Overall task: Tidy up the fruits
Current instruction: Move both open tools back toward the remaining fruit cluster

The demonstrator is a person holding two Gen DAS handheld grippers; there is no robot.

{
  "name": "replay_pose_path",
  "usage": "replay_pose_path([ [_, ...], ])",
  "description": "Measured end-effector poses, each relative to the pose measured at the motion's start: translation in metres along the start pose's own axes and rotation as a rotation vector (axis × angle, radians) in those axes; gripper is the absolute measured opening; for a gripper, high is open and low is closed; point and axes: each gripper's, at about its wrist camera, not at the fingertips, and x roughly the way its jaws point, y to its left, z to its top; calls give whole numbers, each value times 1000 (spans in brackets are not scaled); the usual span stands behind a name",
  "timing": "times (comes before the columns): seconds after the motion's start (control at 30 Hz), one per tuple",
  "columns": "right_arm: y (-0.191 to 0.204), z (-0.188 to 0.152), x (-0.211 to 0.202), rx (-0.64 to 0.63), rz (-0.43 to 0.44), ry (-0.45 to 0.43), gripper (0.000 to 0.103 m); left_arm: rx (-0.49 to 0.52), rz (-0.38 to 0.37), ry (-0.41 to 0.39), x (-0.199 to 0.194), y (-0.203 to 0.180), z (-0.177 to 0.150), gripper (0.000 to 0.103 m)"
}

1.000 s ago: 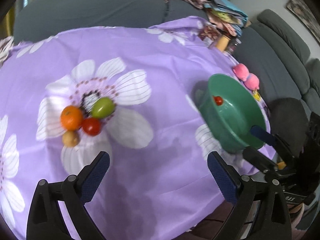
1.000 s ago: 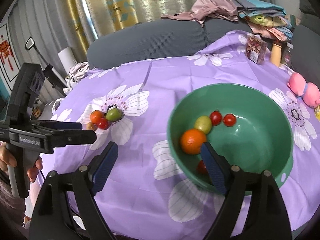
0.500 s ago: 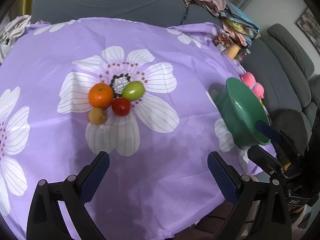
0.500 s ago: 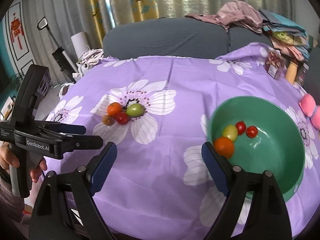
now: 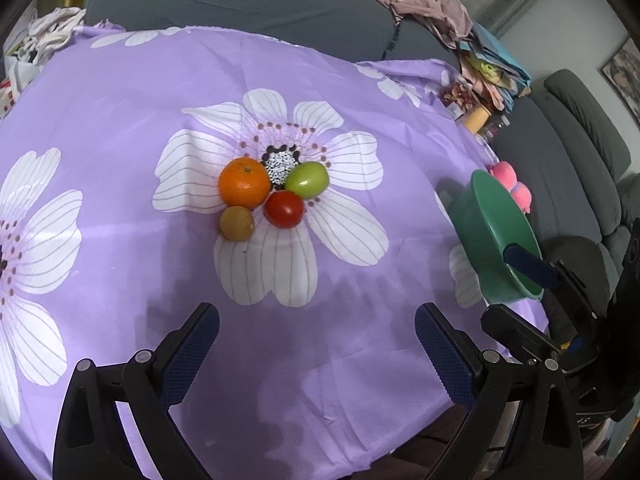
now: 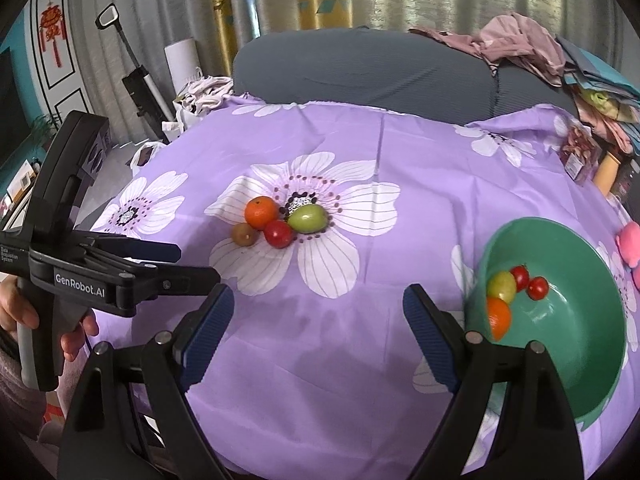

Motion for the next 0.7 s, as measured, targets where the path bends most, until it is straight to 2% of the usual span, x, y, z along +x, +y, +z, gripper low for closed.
replay_pose_path([
  [0.7, 10, 8, 33, -23, 24, 61, 87, -30, -35, -3, 3, 18, 7, 98],
])
